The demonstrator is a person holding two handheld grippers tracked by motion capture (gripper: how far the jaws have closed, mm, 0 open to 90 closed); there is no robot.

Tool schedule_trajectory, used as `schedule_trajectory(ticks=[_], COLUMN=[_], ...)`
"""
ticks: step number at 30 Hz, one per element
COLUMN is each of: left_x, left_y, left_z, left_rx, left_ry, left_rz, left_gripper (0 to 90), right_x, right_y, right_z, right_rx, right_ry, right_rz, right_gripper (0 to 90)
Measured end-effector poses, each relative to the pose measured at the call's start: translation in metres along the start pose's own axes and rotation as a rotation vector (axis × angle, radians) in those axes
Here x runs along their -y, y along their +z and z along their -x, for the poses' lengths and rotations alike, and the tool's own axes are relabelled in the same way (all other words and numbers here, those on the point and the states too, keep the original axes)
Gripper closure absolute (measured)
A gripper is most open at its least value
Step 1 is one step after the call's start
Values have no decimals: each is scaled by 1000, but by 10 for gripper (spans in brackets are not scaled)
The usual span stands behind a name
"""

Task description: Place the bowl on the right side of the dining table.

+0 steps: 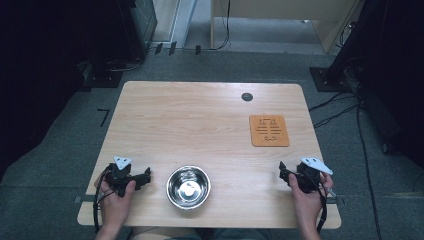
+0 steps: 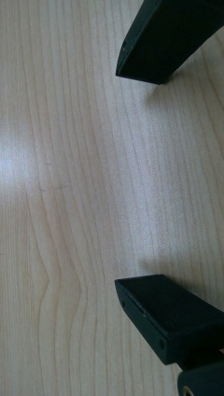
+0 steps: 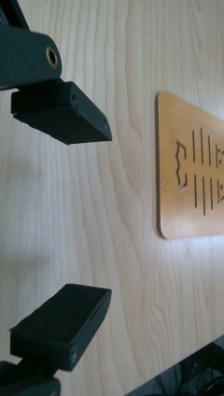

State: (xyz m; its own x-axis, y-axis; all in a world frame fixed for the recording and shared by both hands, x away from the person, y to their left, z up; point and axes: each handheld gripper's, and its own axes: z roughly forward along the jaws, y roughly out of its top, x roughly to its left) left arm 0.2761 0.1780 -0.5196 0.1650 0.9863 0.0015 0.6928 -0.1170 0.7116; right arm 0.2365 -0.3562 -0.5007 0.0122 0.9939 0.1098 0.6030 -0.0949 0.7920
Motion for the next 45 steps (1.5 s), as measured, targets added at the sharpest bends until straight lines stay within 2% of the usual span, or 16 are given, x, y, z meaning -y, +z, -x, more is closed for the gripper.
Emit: schedule_trajectory(ticks=[12, 45], left_x=[0, 0], left_y=[0, 0], left_z=[0, 0], left_rx=[0, 0], left_ry=[0, 0], left_rz=[0, 0], left_gripper=[12, 12], right_x=[-3, -1], right_y=[-6, -8], right_z=[-31, -66], right_rx=[-76, -133], right_ry=[-36, -91], right_rz=[13, 24], right_gripper=[192, 193])
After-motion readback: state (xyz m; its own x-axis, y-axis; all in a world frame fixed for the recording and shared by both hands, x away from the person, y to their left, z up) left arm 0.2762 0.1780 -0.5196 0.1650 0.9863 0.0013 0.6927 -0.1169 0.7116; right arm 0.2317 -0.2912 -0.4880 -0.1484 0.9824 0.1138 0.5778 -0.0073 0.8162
